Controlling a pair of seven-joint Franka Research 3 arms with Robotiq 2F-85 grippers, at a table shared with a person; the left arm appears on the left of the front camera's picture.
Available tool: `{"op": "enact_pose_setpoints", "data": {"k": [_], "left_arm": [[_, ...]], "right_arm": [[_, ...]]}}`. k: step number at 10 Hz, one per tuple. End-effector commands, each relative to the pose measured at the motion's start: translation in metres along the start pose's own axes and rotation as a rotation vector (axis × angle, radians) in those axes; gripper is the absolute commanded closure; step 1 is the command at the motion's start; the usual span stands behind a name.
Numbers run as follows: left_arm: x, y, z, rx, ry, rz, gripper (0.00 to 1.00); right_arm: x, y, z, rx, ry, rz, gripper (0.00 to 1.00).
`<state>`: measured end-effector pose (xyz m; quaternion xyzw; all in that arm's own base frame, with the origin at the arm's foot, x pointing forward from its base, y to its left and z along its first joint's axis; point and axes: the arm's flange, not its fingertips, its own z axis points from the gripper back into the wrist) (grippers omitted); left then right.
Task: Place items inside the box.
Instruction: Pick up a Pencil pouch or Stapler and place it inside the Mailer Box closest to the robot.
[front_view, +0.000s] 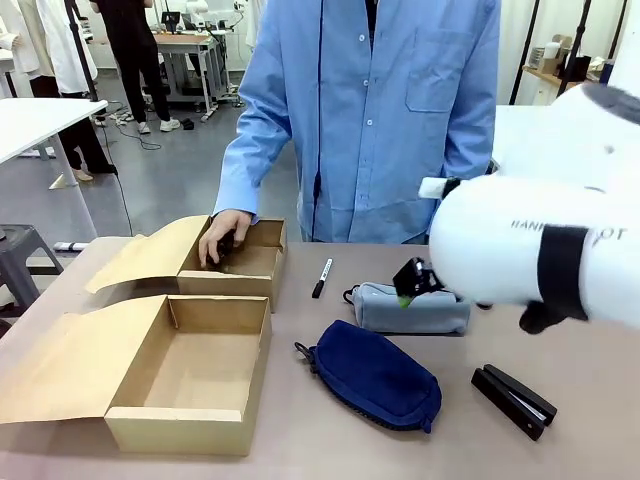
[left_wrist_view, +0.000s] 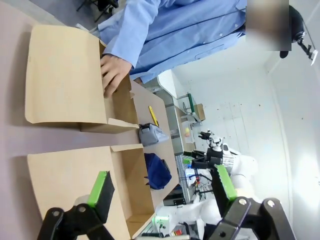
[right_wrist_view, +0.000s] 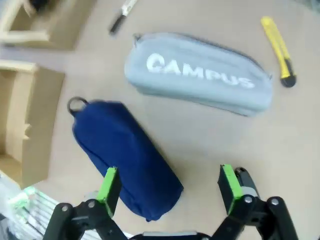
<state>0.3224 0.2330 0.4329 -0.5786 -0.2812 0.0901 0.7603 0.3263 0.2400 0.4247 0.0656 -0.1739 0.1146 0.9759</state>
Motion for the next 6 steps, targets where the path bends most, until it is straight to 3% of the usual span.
{"op": "enact_pose_setpoints", "data": {"k": [1, 3, 6], "left_arm": [[-0.001, -0.001, 0.000, -0.016, -0.005, -0.022, 0.00], [-0.001, -0.001, 0.000, -0.016, -0.005, -0.022, 0.00], [-0.001, -0.001, 0.000, -0.016, -0.005, -0.022, 0.00]], "right_arm": [[0.054, -0.016, -0.010, 0.023, 0.212, -0.040, 0.00], [0.096, -0.045, -0.020, 0.039, 0.322, -0.162, 0.00], [0.121, -0.054, -0.032, 0.042, 0.299, -0.249, 0.00]]}}
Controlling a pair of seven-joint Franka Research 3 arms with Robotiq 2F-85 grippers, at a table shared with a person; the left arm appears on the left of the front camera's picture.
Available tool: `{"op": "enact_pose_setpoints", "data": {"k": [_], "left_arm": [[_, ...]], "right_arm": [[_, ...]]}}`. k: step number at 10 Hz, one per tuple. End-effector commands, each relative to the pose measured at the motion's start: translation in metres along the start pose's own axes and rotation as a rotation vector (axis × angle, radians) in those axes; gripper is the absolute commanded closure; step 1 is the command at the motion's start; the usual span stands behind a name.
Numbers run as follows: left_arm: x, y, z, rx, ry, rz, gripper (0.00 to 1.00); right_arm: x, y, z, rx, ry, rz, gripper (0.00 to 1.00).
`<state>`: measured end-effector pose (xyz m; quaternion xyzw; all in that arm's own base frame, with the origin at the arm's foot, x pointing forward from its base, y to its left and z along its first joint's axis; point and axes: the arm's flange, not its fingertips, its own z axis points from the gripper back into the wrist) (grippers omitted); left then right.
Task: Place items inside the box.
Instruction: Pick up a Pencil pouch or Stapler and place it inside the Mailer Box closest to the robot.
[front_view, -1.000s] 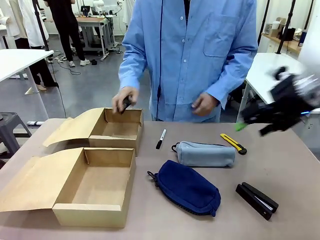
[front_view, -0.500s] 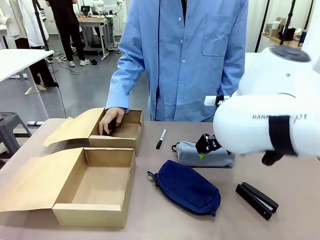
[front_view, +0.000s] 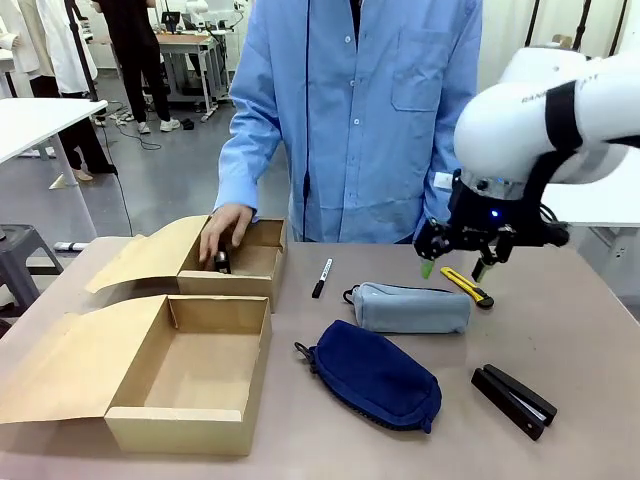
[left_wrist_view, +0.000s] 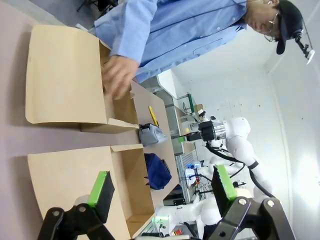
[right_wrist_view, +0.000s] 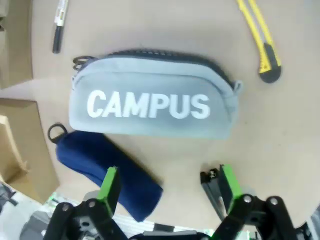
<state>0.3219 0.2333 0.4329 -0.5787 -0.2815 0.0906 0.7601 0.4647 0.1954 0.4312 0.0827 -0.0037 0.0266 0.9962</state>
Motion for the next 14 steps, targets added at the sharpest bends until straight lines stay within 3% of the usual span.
{"op": "enact_pose_setpoints", "data": {"k": [1, 3, 5, 6, 10, 11, 12, 14], "left_arm": [[-0.001, -0.002, 0.000, -0.016, -0.004, -0.022, 0.00], [-0.001, -0.002, 0.000, -0.016, -0.004, -0.022, 0.00], [-0.001, -0.002, 0.000, -0.016, -0.004, -0.022, 0.00], [-0.001, -0.002, 0.000, -0.016, -0.004, -0.022, 0.00], [-0.001, -0.002, 0.000, -0.016, -0.004, -0.022, 0.00], [-0.001, -0.002, 0.000, -0.016, -0.004, -0.022, 0.00], [-0.001, -0.002, 0.000, -0.016, -0.004, -0.022, 0.00], [-0.001, -0.002, 0.000, -0.016, -0.004, -0.022, 0.00]], "right_arm": [[-0.004, 0.027, -0.014, -0.011, -0.066, -0.050, 0.00], [-0.009, 0.037, -0.027, -0.035, -0.114, -0.056, 0.00], [-0.017, 0.027, -0.013, -0.061, -0.198, -0.040, 0.00], [-0.008, 0.040, -0.023, -0.003, -0.092, -0.025, 0.00], [-0.011, 0.038, -0.025, -0.020, -0.113, -0.018, 0.00], [-0.006, 0.028, -0.030, -0.003, -0.135, 0.224, 0.00], [-0.001, 0.031, -0.028, -0.113, -0.060, 0.454, 0.00], [0.006, 0.025, -0.007, -0.163, 0.059, 0.855, 0.00]]}}
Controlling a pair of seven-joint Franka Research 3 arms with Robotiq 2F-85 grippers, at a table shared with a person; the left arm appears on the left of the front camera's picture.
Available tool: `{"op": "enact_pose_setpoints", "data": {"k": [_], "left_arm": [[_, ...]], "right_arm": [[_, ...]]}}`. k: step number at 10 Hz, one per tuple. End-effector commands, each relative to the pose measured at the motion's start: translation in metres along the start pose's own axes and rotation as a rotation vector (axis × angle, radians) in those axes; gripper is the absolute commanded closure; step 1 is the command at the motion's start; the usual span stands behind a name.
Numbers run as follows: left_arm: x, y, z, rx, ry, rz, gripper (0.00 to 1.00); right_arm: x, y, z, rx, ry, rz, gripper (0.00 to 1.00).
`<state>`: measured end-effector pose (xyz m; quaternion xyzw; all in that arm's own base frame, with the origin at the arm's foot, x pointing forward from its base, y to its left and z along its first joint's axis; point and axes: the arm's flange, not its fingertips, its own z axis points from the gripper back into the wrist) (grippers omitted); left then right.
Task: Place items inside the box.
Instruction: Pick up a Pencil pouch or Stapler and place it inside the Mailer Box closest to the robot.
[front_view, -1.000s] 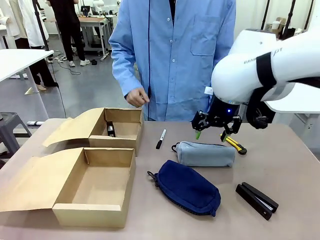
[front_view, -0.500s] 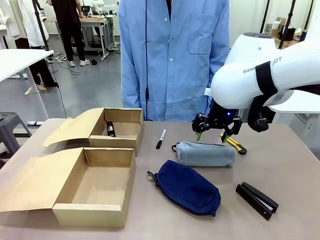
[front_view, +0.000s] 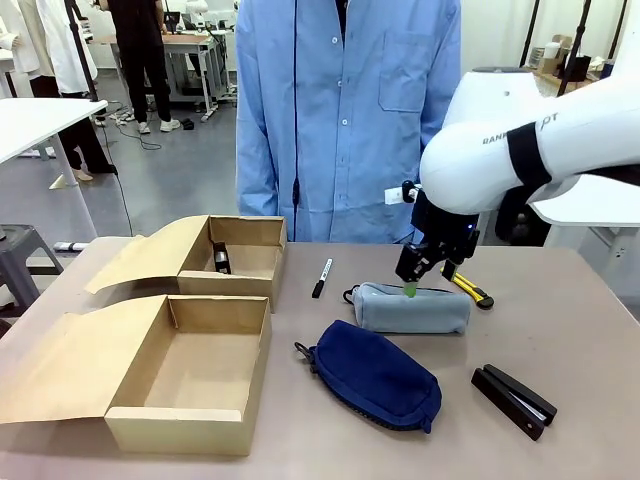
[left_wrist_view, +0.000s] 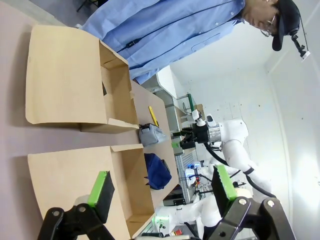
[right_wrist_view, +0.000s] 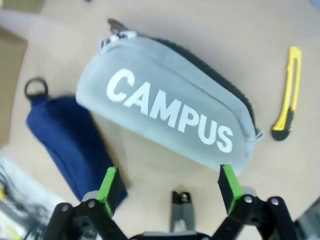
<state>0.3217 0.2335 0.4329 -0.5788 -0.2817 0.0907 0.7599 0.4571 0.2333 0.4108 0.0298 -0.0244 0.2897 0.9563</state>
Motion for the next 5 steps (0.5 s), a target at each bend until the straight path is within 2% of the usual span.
{"op": "enact_pose_setpoints", "data": {"k": [1, 2, 3, 4, 5], "left_arm": [[-0.001, -0.002, -0.001, -0.016, -0.003, -0.022, 0.00], [-0.001, -0.002, -0.001, -0.016, -0.003, -0.022, 0.00], [-0.001, -0.002, -0.001, -0.016, -0.003, -0.022, 0.00], [-0.001, -0.002, -0.001, -0.016, -0.003, -0.022, 0.00], [-0.001, -0.002, -0.001, -0.016, -0.003, -0.022, 0.00]], "right_arm": [[0.005, -0.025, 0.023, 0.019, 0.093, 0.496, 0.00], [0.006, -0.029, 0.024, -0.010, 0.021, 0.654, 0.00], [0.008, -0.031, 0.020, -0.007, -0.007, 0.833, 0.00], [0.015, -0.032, 0.014, 0.137, 0.007, 0.918, 0.00], [0.022, -0.034, 0.009, 0.229, 0.025, 0.955, 0.00]]}}
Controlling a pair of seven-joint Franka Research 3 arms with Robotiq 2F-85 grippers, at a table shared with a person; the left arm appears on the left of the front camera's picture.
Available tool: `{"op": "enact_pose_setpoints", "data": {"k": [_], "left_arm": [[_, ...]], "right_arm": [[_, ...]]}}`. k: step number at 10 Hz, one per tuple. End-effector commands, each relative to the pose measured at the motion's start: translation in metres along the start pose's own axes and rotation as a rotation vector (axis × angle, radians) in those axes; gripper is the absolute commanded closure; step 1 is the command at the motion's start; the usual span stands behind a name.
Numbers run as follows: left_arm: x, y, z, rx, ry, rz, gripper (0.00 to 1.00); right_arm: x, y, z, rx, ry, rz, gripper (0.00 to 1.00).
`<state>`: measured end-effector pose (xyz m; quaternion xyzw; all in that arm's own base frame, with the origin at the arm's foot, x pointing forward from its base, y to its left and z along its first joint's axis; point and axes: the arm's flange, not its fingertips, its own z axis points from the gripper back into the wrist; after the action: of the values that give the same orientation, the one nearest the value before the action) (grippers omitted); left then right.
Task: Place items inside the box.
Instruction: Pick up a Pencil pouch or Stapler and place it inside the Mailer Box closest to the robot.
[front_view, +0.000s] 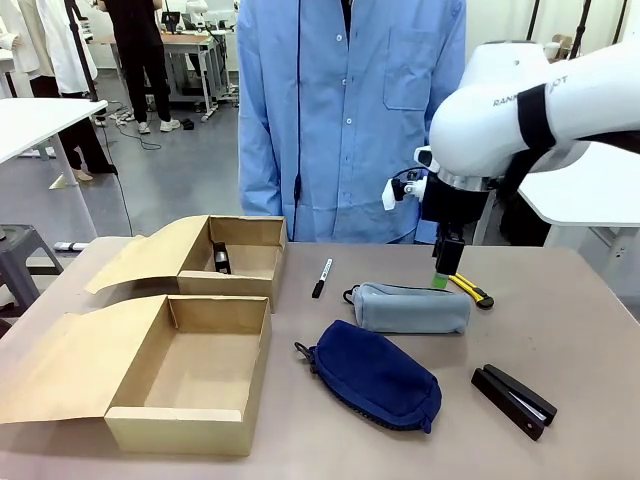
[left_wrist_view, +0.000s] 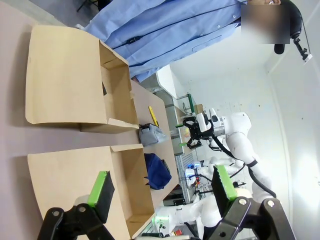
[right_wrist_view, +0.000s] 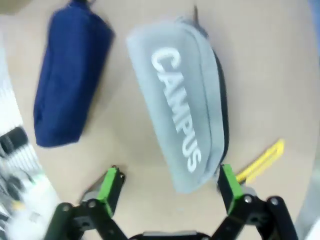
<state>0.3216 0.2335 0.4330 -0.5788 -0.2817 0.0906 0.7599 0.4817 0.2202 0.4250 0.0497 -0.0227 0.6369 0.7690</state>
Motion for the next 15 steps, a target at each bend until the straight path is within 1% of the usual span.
{"op": "enact_pose_setpoints", "data": {"k": [1, 2, 3, 5, 7, 8, 10, 11, 12, 13, 15], "left_arm": [[-0.001, -0.001, -0.001, -0.016, -0.003, -0.022, 0.00], [-0.001, -0.001, -0.001, -0.016, -0.003, -0.022, 0.00], [-0.001, -0.001, -0.001, -0.016, -0.003, -0.022, 0.00], [-0.001, -0.001, -0.001, -0.016, -0.003, -0.022, 0.00], [-0.001, -0.001, -0.001, -0.016, -0.003, -0.022, 0.00], [-0.001, -0.001, -0.001, -0.016, -0.003, -0.022, 0.00], [-0.001, -0.001, -0.001, -0.016, -0.003, -0.022, 0.00], [-0.001, -0.001, -0.001, -0.016, -0.003, -0.022, 0.00], [-0.001, -0.001, -0.001, -0.016, -0.003, -0.022, 0.00], [-0.001, -0.001, -0.001, -0.016, -0.003, -0.022, 0.00], [-0.001, -0.001, -0.001, -0.016, -0.003, -0.022, 0.00]], "right_arm": [[0.001, -0.015, -0.009, 0.206, -0.041, 0.235, 0.00], [0.007, -0.015, -0.014, 0.202, -0.046, 0.253, 0.00], [0.012, -0.013, -0.020, 0.177, -0.030, 0.314, 0.00], [0.020, -0.015, -0.033, 0.202, 0.008, 0.294, 0.00], [0.025, -0.006, -0.064, 0.165, 0.063, 0.262, 0.00], [0.023, -0.004, -0.074, 0.135, 0.038, 0.247, 0.00], [0.013, 0.000, -0.082, 0.065, -0.034, 0.222, 0.00], [0.002, 0.006, -0.074, 0.024, -0.021, 0.189, 0.00], [-0.010, 0.009, -0.061, -0.018, -0.064, 0.153, 0.00], [-0.010, 0.011, -0.063, -0.036, -0.056, 0.147, 0.00], [0.000, 0.006, -0.085, -0.038, -0.018, 0.128, 0.00]]}}
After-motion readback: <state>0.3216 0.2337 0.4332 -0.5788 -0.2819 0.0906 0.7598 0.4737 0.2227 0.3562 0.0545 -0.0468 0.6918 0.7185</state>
